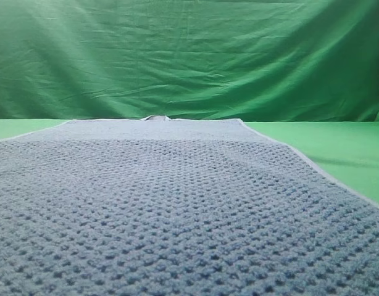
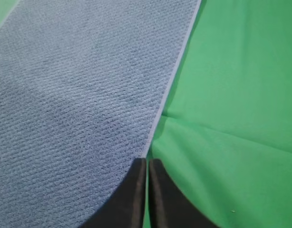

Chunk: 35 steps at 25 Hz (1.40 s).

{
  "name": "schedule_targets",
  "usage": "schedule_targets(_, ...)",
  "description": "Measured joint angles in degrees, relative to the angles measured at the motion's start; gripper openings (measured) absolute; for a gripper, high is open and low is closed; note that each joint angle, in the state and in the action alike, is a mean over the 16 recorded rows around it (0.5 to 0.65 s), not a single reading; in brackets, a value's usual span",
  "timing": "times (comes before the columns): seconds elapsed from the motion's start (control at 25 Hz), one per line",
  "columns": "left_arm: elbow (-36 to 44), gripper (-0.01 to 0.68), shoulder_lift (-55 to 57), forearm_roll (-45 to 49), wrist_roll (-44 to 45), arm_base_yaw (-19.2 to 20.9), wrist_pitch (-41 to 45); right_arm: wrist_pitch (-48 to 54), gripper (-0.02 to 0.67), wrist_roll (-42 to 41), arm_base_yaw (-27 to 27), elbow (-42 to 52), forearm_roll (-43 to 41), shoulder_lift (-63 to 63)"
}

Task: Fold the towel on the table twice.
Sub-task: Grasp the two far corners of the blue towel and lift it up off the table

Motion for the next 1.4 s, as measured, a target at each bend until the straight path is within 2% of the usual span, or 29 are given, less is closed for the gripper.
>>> schedule_targets(0.6,-16.95,0.0,32.67,10.77,-4.22,-0.03,4.61,2.88,0.006,7.41,5.91,-13.11,-5.35,24.91)
schedule_targets(0.76,-20.66,0.003,39.85,12.28,-4.85,-0.03,4.45,3.64,0.058,9.01,6.73,-18.12,-6.55,32.23)
schedule_targets(0.88,-22.99,0.029,44.27,12.74,-4.99,-0.03,4.15,4.22,0.147,9.59,7.06,-21.5,-6.98,37.34)
schedule_targets(1.0,-24.76,0.107,47.67,12.85,-5.02,-0.03,3.63,4.66,0.266,9.62,7.34,-24.18,-7.12,41.56)
schedule_targets(1.24,-26.35,0.344,51.34,12.61,-5.05,-0.03,1.55,4.46,0.51,9.54,7.67,-26.81,-7.16,46.47)
schedule_targets(1.4,-26.5,0.501,52.3,12.28,-5.06,-0.03,-0.6,3.12,0.626,9.52,7.7,-27.05,-7.16,47.65)
